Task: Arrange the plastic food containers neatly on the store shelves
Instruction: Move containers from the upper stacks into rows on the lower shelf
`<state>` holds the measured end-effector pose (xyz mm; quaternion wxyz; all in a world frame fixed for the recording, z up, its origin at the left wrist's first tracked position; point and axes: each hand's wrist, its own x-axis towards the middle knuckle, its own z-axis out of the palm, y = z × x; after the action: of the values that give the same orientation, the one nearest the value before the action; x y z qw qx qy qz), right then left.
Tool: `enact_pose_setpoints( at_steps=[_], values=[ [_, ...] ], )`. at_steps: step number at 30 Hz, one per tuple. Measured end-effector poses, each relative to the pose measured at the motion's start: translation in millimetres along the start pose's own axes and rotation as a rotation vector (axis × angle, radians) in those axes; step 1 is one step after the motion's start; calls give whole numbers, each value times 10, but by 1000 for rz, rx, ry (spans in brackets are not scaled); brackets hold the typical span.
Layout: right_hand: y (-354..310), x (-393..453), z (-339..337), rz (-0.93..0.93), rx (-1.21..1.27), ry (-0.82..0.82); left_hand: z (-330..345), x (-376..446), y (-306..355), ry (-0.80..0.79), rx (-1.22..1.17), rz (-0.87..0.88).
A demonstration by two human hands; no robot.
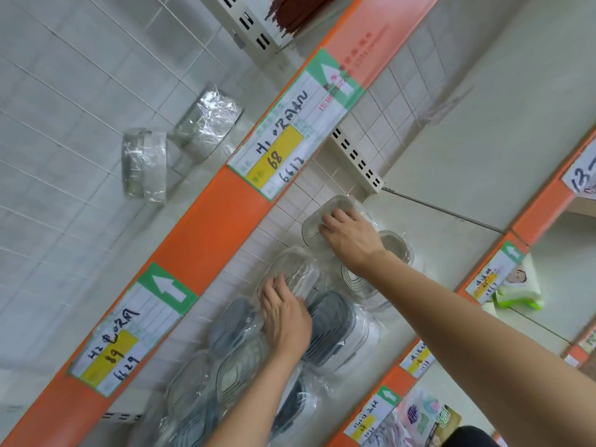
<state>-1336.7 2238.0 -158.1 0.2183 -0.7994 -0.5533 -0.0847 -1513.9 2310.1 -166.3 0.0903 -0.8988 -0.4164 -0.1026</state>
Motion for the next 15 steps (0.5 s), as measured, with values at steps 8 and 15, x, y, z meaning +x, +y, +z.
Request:
enact_pose_setpoints(
  at_steps=[8, 15],
  values=[
    [-100, -285, -116, -7, 60, -7, -258, -208, 50, -117, 11, 109],
    [-309, -877, -601, 15, 133, -152, -752, -687, 317, -256, -140, 213]
  ],
)
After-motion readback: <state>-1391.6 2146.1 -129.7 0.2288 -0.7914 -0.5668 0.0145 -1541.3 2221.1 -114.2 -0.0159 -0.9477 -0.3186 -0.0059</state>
